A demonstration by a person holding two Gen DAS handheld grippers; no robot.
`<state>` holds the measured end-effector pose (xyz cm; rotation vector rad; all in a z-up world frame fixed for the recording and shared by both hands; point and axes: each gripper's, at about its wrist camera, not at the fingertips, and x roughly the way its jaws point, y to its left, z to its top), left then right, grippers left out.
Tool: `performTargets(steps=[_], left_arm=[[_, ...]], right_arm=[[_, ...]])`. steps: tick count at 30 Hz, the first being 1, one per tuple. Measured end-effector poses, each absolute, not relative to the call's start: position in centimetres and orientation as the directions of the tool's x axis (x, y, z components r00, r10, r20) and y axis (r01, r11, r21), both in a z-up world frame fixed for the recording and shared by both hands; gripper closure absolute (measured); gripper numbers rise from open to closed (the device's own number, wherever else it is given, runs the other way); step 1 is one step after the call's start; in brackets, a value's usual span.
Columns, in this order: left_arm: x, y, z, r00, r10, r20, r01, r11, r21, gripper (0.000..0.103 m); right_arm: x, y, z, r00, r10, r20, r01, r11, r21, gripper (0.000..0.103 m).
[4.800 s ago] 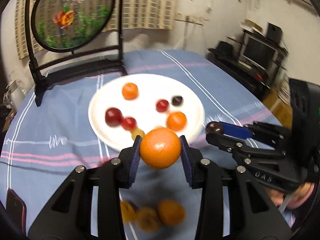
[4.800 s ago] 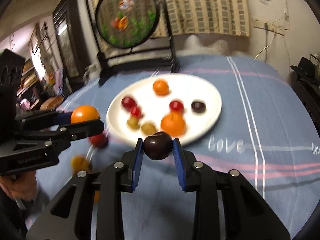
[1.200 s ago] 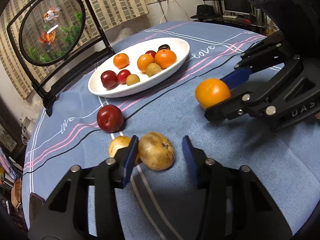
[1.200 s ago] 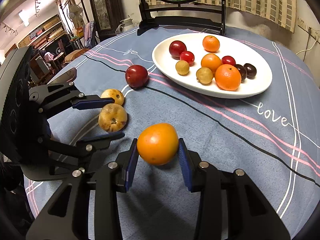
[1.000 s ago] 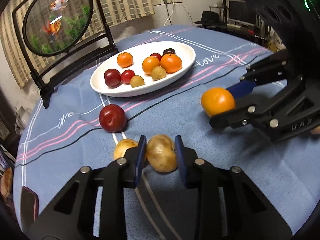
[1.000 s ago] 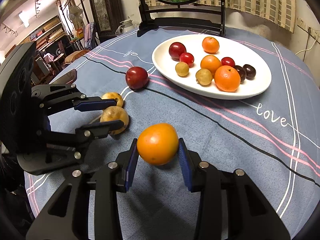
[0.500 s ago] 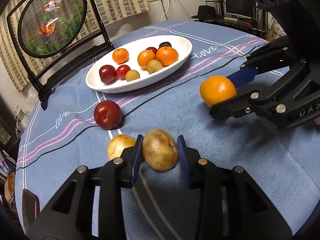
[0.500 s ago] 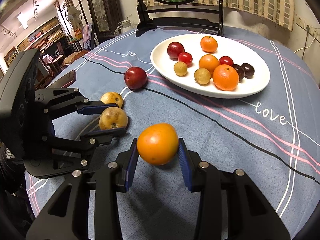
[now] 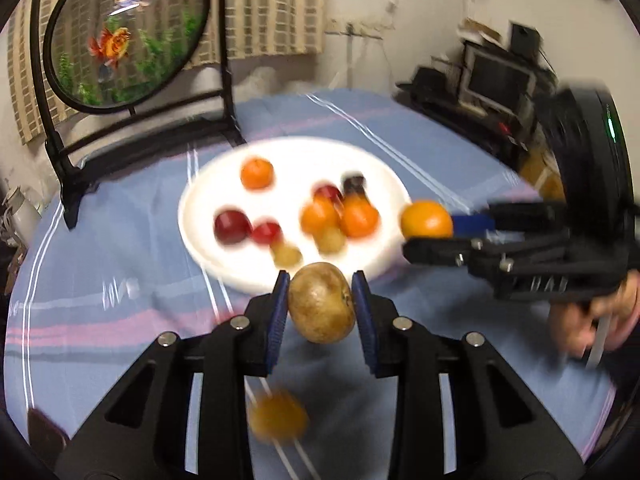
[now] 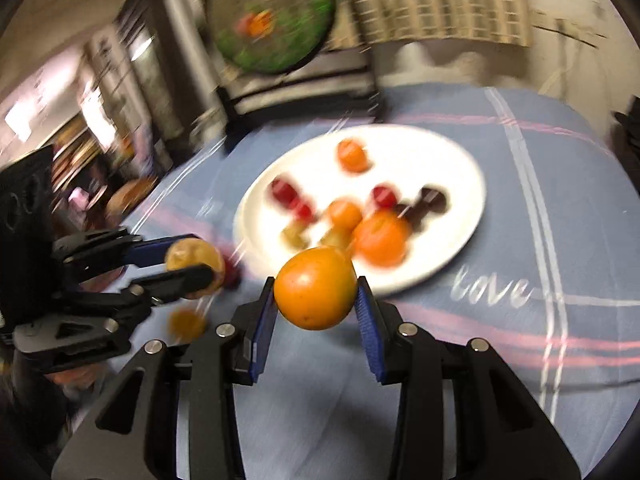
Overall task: Organize fruits
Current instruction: 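Carry the orange and brown fruits onto the white plate and release both, then grasp a pale yellow fruit with the right tool while the left tool grasps a red plum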
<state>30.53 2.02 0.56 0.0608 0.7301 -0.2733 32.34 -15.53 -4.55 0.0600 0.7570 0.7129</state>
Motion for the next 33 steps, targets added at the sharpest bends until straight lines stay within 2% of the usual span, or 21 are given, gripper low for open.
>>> performTargets(steps=[6, 14, 15, 16, 17, 19, 21, 23, 25, 29, 33], left_arm=[[37.5, 2.8, 0.9, 0.709, -0.176, -0.683, 0.177, 0.982, -0.068, 0.075], [42.7, 2.9, -0.6, 0.685, -0.139, -0.715, 0.121, 0.990, -0.077, 0.079], [42.8, 2.9, -0.4, 0.688, -0.125, -0.715, 0.115, 0.991, -0.063, 0.077], [42.6, 2.9, -0.1, 0.694, -0.110, -0.712, 0.107, 0.993, -0.049, 0.053], [42.3, 3.0, 0.4, 0.709, -0.090, -0.699, 0.095, 0.995, -0.032, 0.027], [40.5, 3.4, 2.2, 0.779, -0.035, -0.625, 0.052, 0.999, 0.008, 0.022], [38.7, 3.8, 3.5, 0.799, -0.035, -0.600, 0.054, 0.998, 0.015, 0.019], [36.8, 4.5, 4.3, 0.815, -0.023, -0.578, 0.035, 0.999, 0.010, 0.008], [34.2, 5.6, 4.5, 0.830, 0.014, -0.558, -0.010, 1.000, 0.010, 0.005], [30.4, 7.9, 3.2, 0.830, 0.049, -0.556, -0.053, 0.999, 0.009, 0.004], [27.6, 10.8, 0.7, 0.802, 0.000, -0.598, -0.066, 0.994, -0.089, 0.004]], right_arm=[[38.1, -15.8, -5.5, 0.579, 0.563, -0.589, -0.444, 0.824, 0.351, 0.063], [41.0, -14.9, -5.6, 0.608, 0.542, -0.580, -0.429, 0.839, 0.333, 0.062], [41.2, -14.8, -5.7, 0.610, 0.545, -0.575, -0.436, 0.837, 0.331, 0.058], [41.0, -14.7, -5.6, 0.610, 0.548, -0.573, -0.444, 0.835, 0.325, 0.043], [40.8, -14.7, -5.4, 0.613, 0.543, -0.573, -0.445, 0.837, 0.318, 0.036], [39.9, -15.2, -4.4, 0.647, 0.539, -0.538, -0.448, 0.841, 0.304, 0.036], [39.0, -15.3, -3.4, 0.663, 0.537, -0.521, -0.465, 0.841, 0.276, 0.036], [38.0, -15.2, -2.6, 0.672, 0.539, -0.508, -0.476, 0.840, 0.260, 0.036], [36.8, -14.8, -2.2, 0.662, 0.554, -0.504, -0.494, 0.829, 0.262, 0.036], [33.8, -12.2, -2.7, 0.578, 0.596, -0.557, -0.567, 0.785, 0.250, 0.036], [29.9, -8.9, -4.1, 0.512, 0.606, -0.609, -0.653, 0.735, 0.183, 0.036]])
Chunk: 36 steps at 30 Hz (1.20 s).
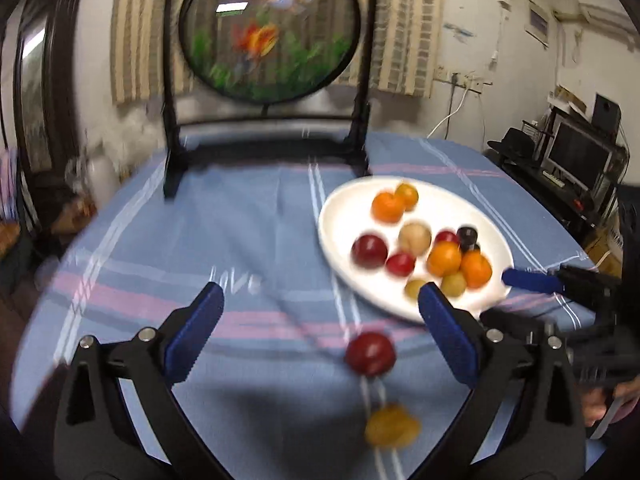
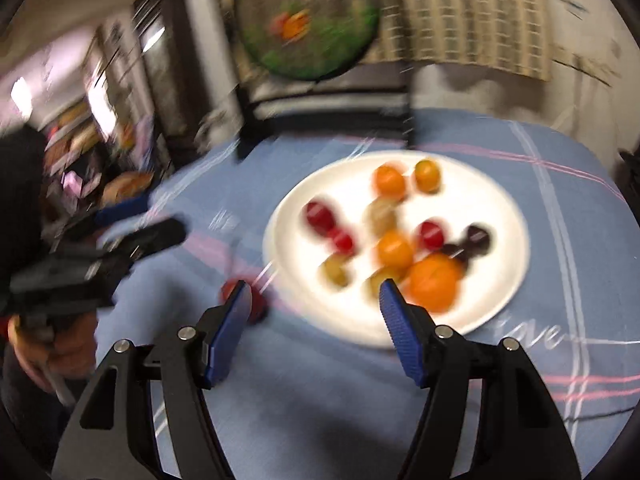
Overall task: Organize fruits
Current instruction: 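Grasp a pale yellow fruit with the right tool while the left tool grasps a red plum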
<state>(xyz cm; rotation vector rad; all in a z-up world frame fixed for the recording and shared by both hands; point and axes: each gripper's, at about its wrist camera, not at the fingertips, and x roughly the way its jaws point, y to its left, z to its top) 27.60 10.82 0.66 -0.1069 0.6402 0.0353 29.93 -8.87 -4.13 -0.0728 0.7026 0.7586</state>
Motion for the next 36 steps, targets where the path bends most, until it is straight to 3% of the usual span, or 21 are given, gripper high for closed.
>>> performTargets(steps=[3, 13, 25, 36], left_arm=[[26.9, 12.1, -0.7, 0.778, 0.035, -0.627, -0.120, 0.988, -0.093, 0.004], [25.5, 12.6, 0.2, 0.792, 0.161, -0.589, -0.225, 0.974, -0.036, 0.003], [25.5, 14.0, 0.1, 0.770, 0.143, -0.622, -0.264, 0.959, -0.107, 0.003], [25.5, 14.3, 0.1, 0.767, 0.150, -0.624, -0.277, 0.955, -0.110, 0.003]], right_arm=[[27.1, -6.4, -5.9, 0.455, 0.601, -0.657, -0.710, 0.690, 0.140, 0.036], [24.4, -2.9, -8.7, 0.397, 0.572, -0.717, -0.766, 0.637, 0.084, 0.036], [24.9, -0.8, -9.0, 0.395, 0.570, -0.720, -0.763, 0.641, 0.089, 0.036], [24.0, 0.9, -9.5, 0.443, 0.504, -0.741, -0.758, 0.652, -0.009, 0.055]])
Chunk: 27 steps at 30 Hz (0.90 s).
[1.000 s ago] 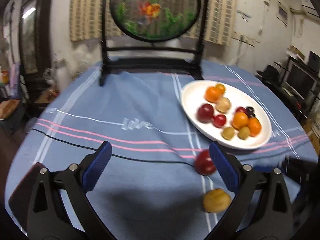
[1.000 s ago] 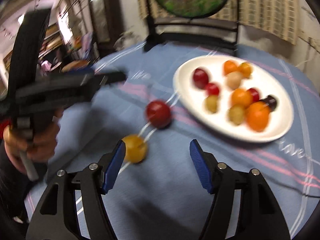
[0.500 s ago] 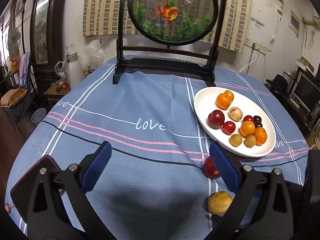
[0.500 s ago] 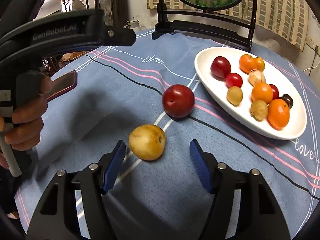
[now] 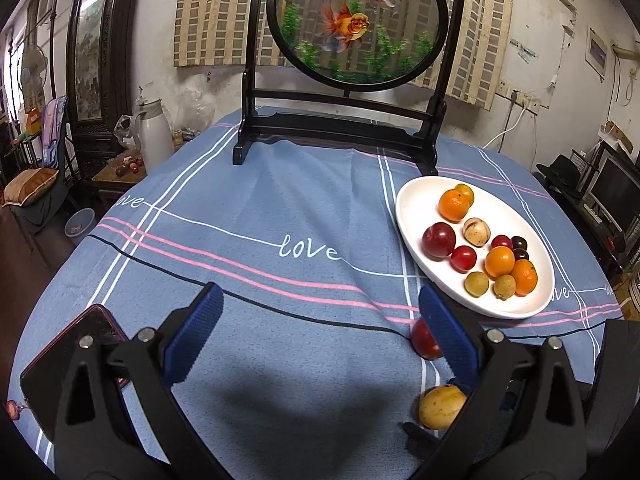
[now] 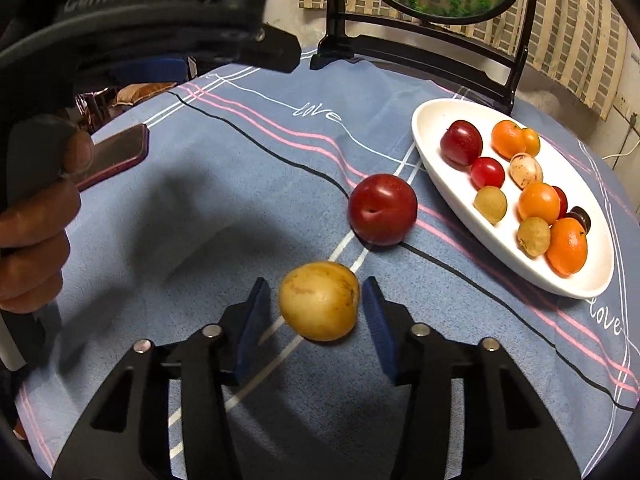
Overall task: Organize fruits
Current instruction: 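Grasp a pale yellow fruit with the right tool while the left tool grasps a red plum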
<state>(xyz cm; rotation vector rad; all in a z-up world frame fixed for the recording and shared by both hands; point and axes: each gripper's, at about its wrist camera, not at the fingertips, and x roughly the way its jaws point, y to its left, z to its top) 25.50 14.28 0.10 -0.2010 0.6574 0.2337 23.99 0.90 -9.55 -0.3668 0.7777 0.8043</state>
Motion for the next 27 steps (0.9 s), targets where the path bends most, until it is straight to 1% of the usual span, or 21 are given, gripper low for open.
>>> performTargets(steps=[1, 5, 12, 16, 19, 24, 27], left_arm=[[25.5, 14.3, 0.1, 0.767, 0.150, -0.623, -0.276, 0.955, -0.111, 0.003], [25.6, 14.0, 0.0, 0.767, 0.162, -0.621, -0.275, 0.957, -0.090, 0.003], [25.8, 13.5, -0.3, 0.762, 0.188, -0.619, -0.274, 0.961, -0.046, 0.003], [26.0, 13.4, -0.6, 0.758, 0.166, -0.630, -0.258, 0.965, -0.056, 0.003], [26.1, 12.4, -0.9, 0.760, 0.114, -0.640, -0.197, 0.979, -0.059, 0.003], [26.3, 8.4, -2.0, 0.758, 0.057, -0.649, -0.048, 0.998, 0.032, 0.004], [26.6, 6.3, -2.7, 0.758, 0.030, -0.651, 0.018, 0.998, 0.067, 0.005]], right_arm=[[24.0, 0.9, -9.6, 0.444, 0.502, -0.742, -0.756, 0.654, -0.010, 0.058], [24.1, 0.7, -9.7, 0.449, 0.499, -0.741, -0.753, 0.658, -0.013, 0.063], [24.0, -0.7, -9.0, 0.447, 0.514, -0.732, -0.744, 0.668, 0.015, 0.065], [24.4, -3.1, -8.1, 0.479, 0.512, -0.713, -0.706, 0.707, 0.034, 0.065], [24.7, -5.7, -7.8, 0.505, 0.500, -0.704, -0.667, 0.743, 0.049, 0.065], [25.4, -9.8, -8.5, 0.506, 0.472, -0.722, -0.593, 0.798, 0.106, 0.065], [25.4, -10.9, -9.0, 0.511, 0.460, -0.726, -0.570, 0.814, 0.114, 0.065]])
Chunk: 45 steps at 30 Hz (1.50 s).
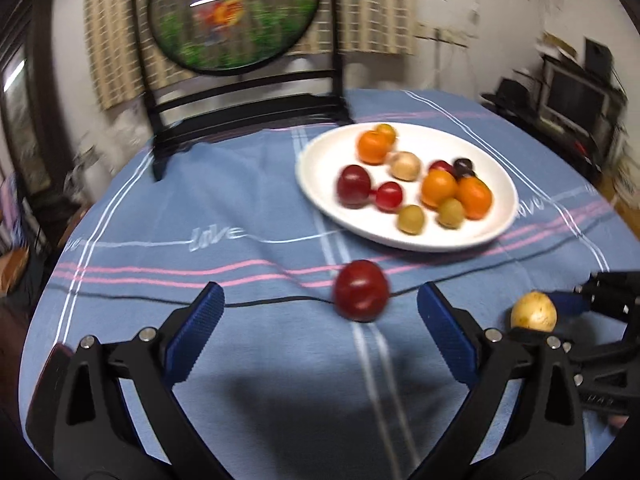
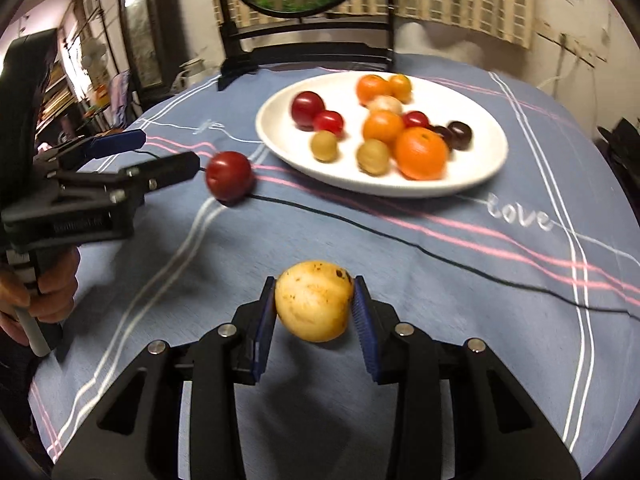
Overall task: Organize fruits
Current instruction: 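Grasp a pale yellow fruit with the right tool while the left tool grasps a red plum, then carry the yellow fruit and red plum onto the white plate and release both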
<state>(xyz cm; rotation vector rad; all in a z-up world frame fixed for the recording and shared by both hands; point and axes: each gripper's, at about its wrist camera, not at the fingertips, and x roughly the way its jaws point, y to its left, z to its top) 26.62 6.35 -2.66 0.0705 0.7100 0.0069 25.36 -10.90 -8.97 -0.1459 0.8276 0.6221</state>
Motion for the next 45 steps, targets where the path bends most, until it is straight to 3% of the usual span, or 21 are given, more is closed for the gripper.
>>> performTargets(steps=[3, 5, 6, 12, 14, 19, 33, 45], left_arm=[[27.5, 5.4, -3.4, 0.741, -0.017, -0.671, 0.065, 0.997, 0.046, 0.015], [28.1, 5.0, -3.9, 0.721, -0.048, -0.692, 0.089, 0.996, 0.025, 0.034], [28.5, 4.9, -4.1, 0.710, -0.053, -0.702, 0.091, 0.996, 0.017, 0.037], [29.4, 4.7, -4.9, 0.706, -0.012, -0.708, 0.063, 0.997, 0.046, 0.040], [29.8, 4.6, -5.2, 0.698, -0.010, -0.716, 0.065, 0.997, 0.049, 0.049], [30.4, 4.5, -5.9, 0.678, 0.005, -0.735, 0.061, 0.996, 0.063, 0.059], [30.6, 3.6, -6.5, 0.659, 0.060, -0.750, 0.051, 0.991, 0.125, 0.062], [28.7, 2.8, -5.9, 0.676, 0.047, -0.735, 0.040, 0.994, 0.100, 0.063]], right_arm=[[25.2, -11.2, -8.9, 0.519, 0.462, -0.719, -0.562, 0.819, 0.121, 0.065], [25.0, -11.1, -8.8, 0.518, 0.467, -0.717, -0.566, 0.815, 0.123, 0.065], [25.0, -11.2, -8.8, 0.519, 0.468, -0.715, -0.567, 0.815, 0.122, 0.065], [24.8, -11.2, -8.5, 0.511, 0.480, -0.713, -0.577, 0.806, 0.129, 0.065], [24.8, -11.3, -8.5, 0.513, 0.479, -0.712, -0.576, 0.807, 0.128, 0.065], [25.0, -11.2, -8.8, 0.505, 0.472, -0.723, -0.571, 0.810, 0.130, 0.065], [25.3, -11.1, -9.1, 0.490, 0.464, -0.738, -0.565, 0.813, 0.136, 0.066], [24.7, -11.2, -8.7, 0.504, 0.475, -0.721, -0.577, 0.807, 0.129, 0.065]])
